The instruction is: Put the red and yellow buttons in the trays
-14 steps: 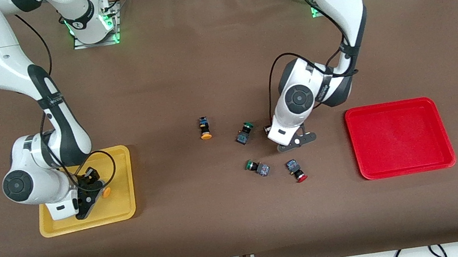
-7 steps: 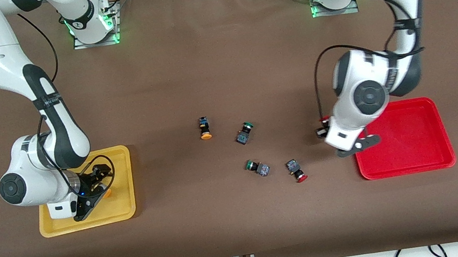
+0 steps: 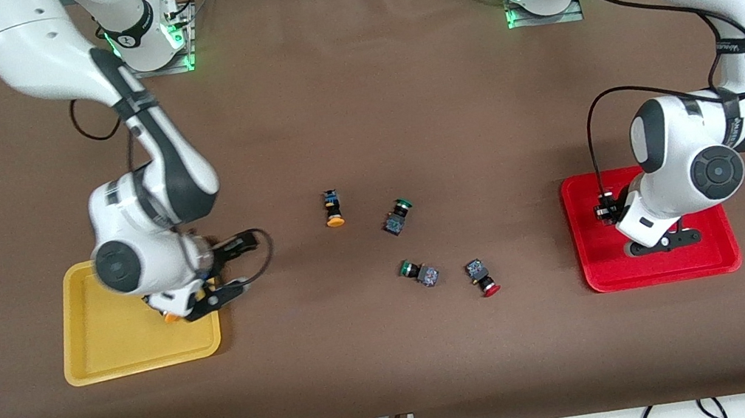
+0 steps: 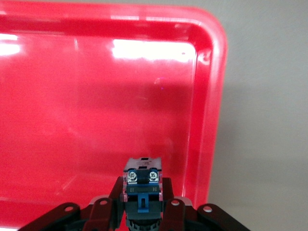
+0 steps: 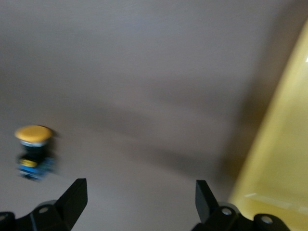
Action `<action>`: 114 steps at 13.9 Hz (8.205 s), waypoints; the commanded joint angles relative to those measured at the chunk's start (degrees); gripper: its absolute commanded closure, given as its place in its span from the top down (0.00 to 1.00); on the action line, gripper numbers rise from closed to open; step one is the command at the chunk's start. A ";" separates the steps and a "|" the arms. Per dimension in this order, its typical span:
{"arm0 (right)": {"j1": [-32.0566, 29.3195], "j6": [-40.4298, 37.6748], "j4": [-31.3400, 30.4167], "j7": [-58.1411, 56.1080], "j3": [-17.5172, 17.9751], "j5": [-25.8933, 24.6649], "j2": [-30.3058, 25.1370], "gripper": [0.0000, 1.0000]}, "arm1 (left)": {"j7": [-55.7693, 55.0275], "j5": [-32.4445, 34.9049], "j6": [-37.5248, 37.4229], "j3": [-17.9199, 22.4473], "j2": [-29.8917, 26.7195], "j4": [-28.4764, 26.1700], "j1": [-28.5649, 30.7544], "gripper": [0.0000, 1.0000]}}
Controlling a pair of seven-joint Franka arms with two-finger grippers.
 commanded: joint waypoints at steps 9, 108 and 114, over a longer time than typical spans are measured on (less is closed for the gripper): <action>16.14 16.29 -7.50 34.73 0.15 1.03 2.15 0.99 | -0.08 -0.12 3.12 -0.89 -5.32 -0.70 -0.98 1.00; 2.96 -20.79 -2.32 -2.25 -13.98 -10.22 -33.88 1.00 | 4.49 8.40 -28.79 -10.12 -33.46 5.90 10.18 1.00; 3.57 -21.05 -1.44 -2.44 -14.35 -10.22 -32.48 1.00 | 4.75 8.40 -28.96 -10.21 -32.75 6.25 10.18 1.00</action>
